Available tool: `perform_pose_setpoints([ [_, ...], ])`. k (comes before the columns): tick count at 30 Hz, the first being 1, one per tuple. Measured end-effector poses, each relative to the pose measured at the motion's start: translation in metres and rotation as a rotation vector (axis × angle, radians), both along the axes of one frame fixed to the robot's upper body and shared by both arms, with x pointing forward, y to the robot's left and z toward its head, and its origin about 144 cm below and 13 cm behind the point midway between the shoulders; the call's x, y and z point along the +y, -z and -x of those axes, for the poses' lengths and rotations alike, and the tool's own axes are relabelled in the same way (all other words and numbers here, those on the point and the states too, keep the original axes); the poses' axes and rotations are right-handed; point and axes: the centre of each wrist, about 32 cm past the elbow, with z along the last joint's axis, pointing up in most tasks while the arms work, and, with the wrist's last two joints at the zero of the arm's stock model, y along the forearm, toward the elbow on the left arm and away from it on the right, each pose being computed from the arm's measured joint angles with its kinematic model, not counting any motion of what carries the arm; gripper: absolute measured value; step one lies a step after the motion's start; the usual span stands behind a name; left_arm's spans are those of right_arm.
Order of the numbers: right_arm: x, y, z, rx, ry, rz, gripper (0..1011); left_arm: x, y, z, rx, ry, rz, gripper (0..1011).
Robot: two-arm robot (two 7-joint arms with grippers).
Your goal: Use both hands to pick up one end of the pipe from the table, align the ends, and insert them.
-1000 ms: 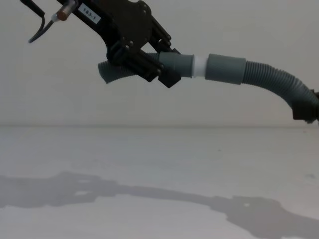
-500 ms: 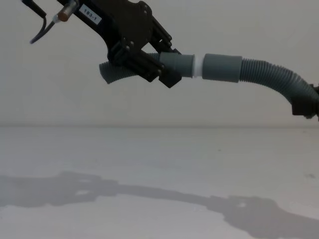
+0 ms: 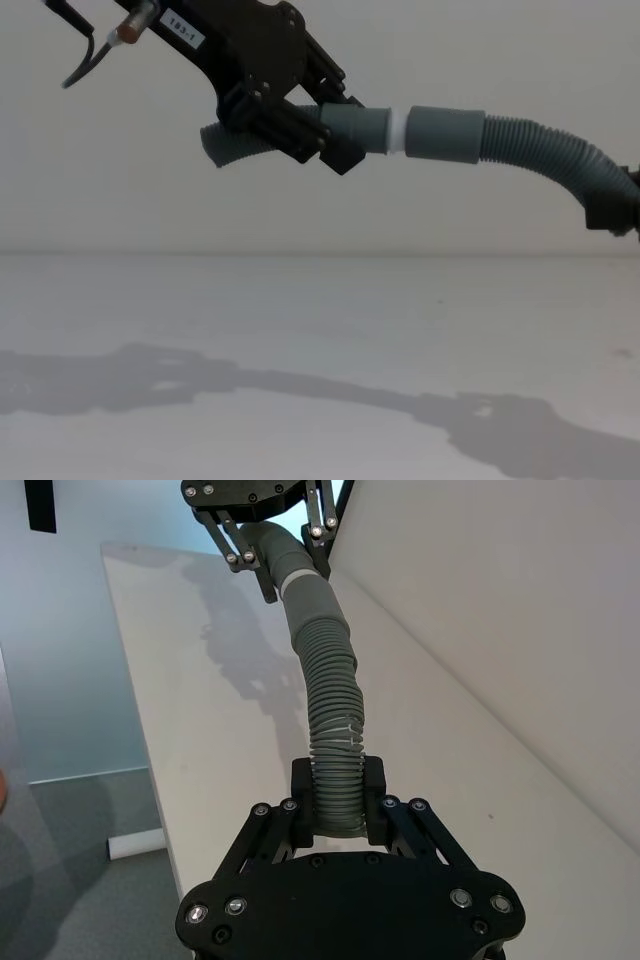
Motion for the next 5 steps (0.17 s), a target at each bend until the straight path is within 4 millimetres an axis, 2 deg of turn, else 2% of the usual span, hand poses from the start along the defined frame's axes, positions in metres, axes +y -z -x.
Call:
perform_pose_setpoints([
  [5, 0.0000, -0.0001, 0.0000, -0.003, -0.001, 0.000, 252, 0.0000, 0.0001, -0.0001, 0.000, 0.000, 0.001, 352],
])
